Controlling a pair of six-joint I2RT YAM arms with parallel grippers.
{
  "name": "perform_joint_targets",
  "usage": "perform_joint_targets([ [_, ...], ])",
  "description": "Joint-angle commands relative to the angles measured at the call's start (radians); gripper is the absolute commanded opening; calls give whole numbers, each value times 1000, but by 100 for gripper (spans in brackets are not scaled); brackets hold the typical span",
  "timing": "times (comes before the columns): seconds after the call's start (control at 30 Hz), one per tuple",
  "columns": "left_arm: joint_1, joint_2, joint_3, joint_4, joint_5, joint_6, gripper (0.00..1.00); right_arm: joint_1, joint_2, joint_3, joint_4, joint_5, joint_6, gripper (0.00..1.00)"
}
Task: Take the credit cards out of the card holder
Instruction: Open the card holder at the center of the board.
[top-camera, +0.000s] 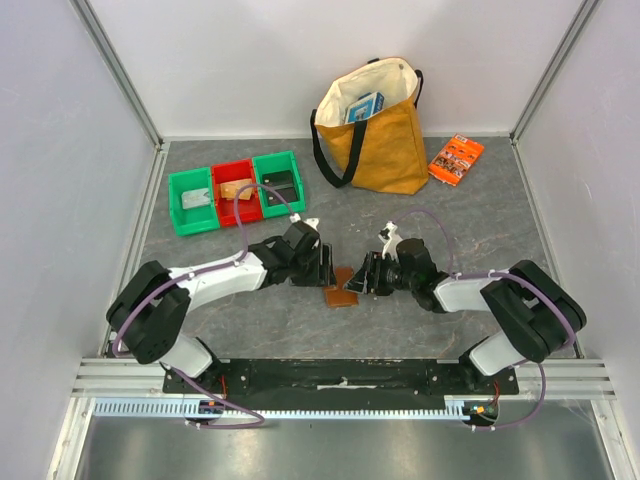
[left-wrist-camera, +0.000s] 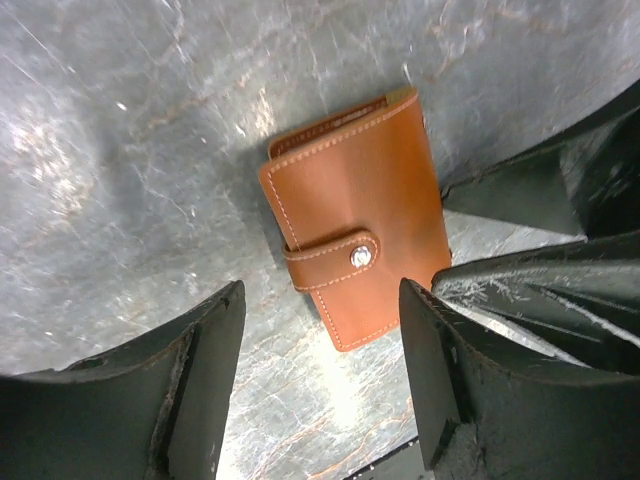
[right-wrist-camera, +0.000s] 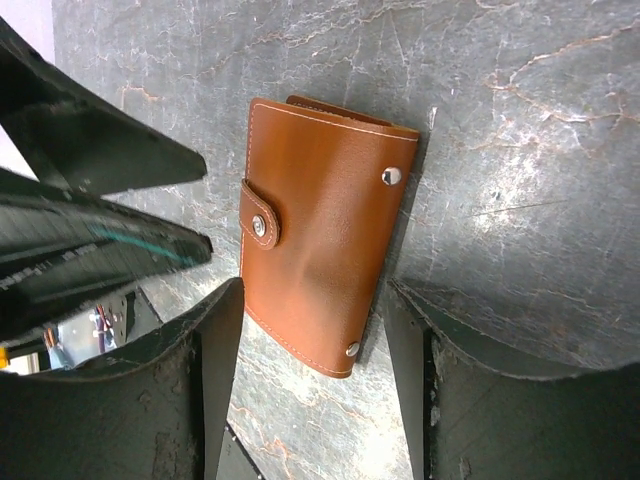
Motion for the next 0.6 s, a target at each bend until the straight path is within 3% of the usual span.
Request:
perform_joint_targets([
  [0.0,-44,-7,-17,5,-28,-62,68,-2,-1,29,-88,39,-37,65],
  [0.33,-104,39,62,-62,-167,-42,66,7,84,35,-66,31,-34,56],
  [0.57,-131,103,135,-139,-244,-22,60,9,91,26,-123,88,-54,43],
])
